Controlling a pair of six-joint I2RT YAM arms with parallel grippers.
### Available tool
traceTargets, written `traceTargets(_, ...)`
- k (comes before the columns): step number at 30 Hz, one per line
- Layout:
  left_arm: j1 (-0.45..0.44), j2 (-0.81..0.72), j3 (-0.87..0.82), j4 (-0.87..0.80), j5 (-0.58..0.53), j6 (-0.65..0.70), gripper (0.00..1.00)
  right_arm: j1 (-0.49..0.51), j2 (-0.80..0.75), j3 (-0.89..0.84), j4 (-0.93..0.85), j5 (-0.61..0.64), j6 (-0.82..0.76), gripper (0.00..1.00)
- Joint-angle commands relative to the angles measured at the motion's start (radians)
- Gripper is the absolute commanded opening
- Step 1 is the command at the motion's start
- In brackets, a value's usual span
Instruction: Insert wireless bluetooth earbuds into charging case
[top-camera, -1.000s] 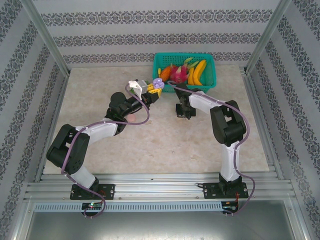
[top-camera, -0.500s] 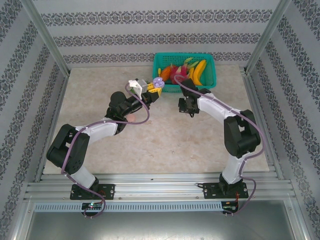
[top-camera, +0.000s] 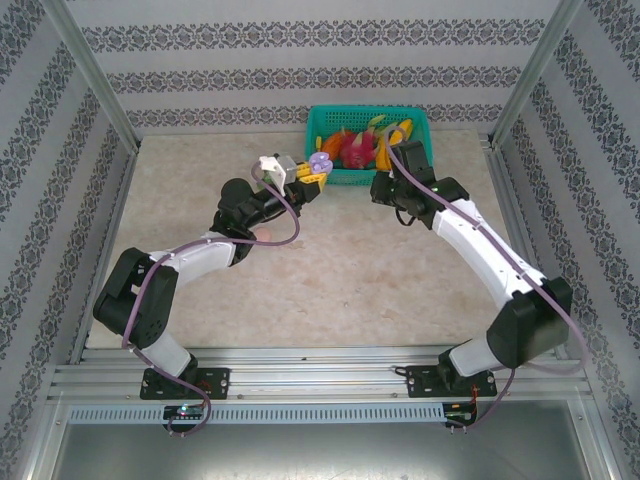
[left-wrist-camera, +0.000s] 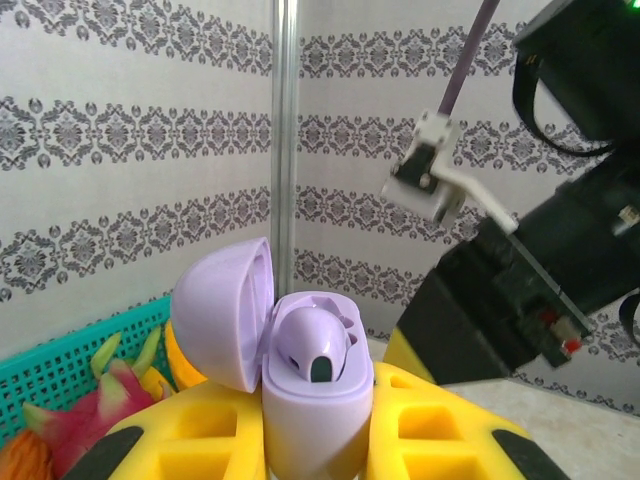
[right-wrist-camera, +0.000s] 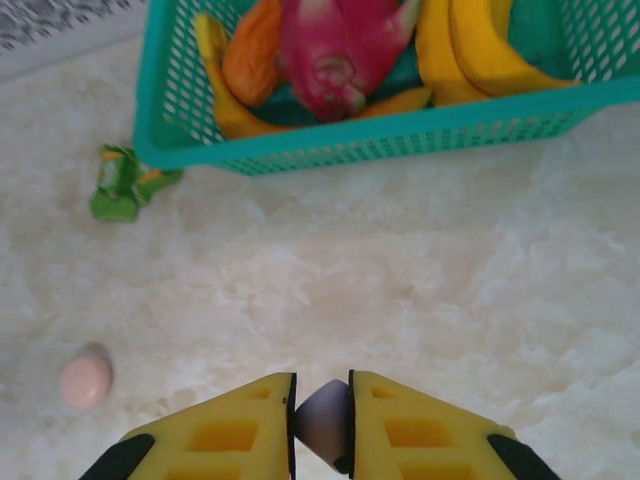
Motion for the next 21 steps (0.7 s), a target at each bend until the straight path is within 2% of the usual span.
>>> traceTargets(1,0.008,0.023,0.044,-0.008,0.062,0.006,0.0,-0.008,-0.048,0.042,0.022,-0.012,0.003,0.19)
traceTargets(13,-0.025,0.133,0.141,-0.046,0.184,0.005,0.0,-0.002,-0.149,0.071,0.128,-0.079,0.006,0.2)
traceTargets(21,-0.055,0.209,0.216,-0.052,0.204,-0.01,0.0,0.006,-0.185,0.041,0.196,-0.107,0.001,0.2)
